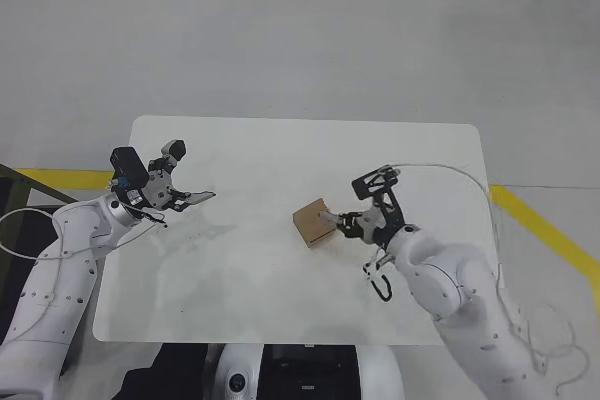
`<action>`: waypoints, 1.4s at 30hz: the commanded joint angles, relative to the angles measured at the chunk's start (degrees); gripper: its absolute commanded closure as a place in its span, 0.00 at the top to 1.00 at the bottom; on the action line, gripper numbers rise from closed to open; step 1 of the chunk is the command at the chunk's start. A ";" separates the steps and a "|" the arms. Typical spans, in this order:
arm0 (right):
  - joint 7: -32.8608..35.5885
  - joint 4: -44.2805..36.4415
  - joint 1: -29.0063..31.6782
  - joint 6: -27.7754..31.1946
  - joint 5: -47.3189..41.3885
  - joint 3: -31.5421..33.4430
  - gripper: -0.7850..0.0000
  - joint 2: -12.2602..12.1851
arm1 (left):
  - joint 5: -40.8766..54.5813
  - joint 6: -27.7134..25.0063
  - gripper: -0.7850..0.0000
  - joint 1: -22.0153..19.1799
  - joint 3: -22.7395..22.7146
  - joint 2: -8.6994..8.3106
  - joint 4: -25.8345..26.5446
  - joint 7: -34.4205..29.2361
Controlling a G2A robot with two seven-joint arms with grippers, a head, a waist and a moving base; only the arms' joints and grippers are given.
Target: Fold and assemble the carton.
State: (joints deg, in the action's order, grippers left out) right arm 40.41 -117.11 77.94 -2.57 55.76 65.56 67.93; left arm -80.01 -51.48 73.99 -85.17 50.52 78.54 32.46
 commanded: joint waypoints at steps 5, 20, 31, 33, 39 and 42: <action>-7.82 0.68 3.32 1.68 -3.25 6.88 1.00 -0.47 | 0.00 0.00 1.00 0.00 0.00 0.00 0.00 0.00; -15.69 2.49 7.39 6.94 -10.68 20.77 1.00 -1.45 | 0.00 0.00 1.00 0.00 0.00 0.00 0.00 0.00; -14.46 2.41 5.47 6.67 -12.09 22.90 1.00 -1.61 | 0.00 0.00 1.00 0.00 0.00 0.00 0.00 0.00; -14.43 2.38 5.48 6.62 -12.05 22.90 1.00 -1.61 | 0.00 0.00 1.00 0.00 0.00 0.00 0.00 0.00; -14.46 2.41 5.47 6.68 -12.10 22.90 1.00 -1.61 | 0.00 0.00 1.00 0.00 0.00 0.00 0.00 0.00; -14.46 2.41 5.47 6.67 -12.09 22.90 1.00 -1.61 | 0.00 0.00 1.00 0.00 0.00 0.00 0.00 0.00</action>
State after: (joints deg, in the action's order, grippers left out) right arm 25.94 -114.71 83.42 4.10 43.67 88.47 66.32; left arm -80.01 -51.48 73.99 -85.17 50.52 78.54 32.46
